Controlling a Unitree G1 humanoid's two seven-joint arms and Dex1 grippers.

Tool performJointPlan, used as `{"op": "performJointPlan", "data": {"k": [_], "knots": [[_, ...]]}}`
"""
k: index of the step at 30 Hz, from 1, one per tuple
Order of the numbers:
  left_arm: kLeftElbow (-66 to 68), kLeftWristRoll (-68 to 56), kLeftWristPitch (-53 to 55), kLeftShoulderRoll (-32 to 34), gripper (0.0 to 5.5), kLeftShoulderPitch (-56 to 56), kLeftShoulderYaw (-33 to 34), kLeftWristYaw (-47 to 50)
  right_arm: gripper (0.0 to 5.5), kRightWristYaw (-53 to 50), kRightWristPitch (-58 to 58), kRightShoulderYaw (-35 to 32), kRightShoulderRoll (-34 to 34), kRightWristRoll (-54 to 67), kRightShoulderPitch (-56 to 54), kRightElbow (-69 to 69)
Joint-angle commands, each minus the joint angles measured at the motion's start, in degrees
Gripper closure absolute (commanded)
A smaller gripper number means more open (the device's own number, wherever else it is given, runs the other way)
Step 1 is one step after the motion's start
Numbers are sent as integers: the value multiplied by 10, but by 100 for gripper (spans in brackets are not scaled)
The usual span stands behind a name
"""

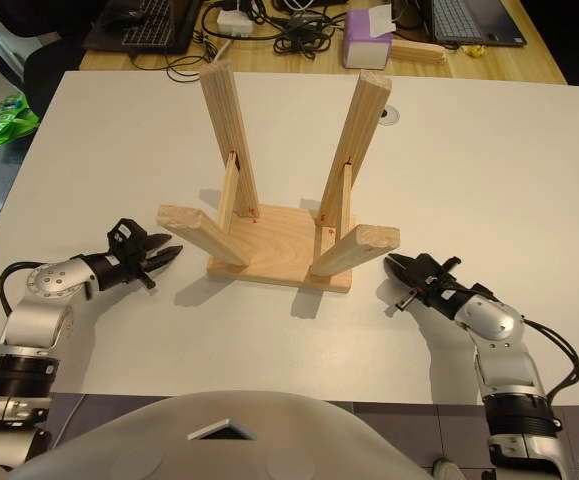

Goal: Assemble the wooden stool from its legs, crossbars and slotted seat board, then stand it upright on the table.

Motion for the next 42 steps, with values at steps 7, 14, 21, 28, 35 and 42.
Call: {"op": "performJointPlan", "data": {"k": [7,14,21,28,35,42], "knots": [[-41,20,14,50,541,8,-23,-42,550,68,33,43,-15,22,2,-36],[-91,-1,16,39,546,20,-64,-79,550,111,80,53,-24,62,20,-73],[-97,-2,18,44,546,26,-69,-89,550,132,116,46,-33,88,24,-95],[-75,14,14,23,546,4,-78,-63,550,139,121,56,-30,84,3,-94],[-70,35,25,46,546,3,-74,-57,550,141,119,49,-36,87,12,-94],[-81,20,28,17,546,-4,-83,-46,550,143,119,49,-32,88,8,-94]]}}
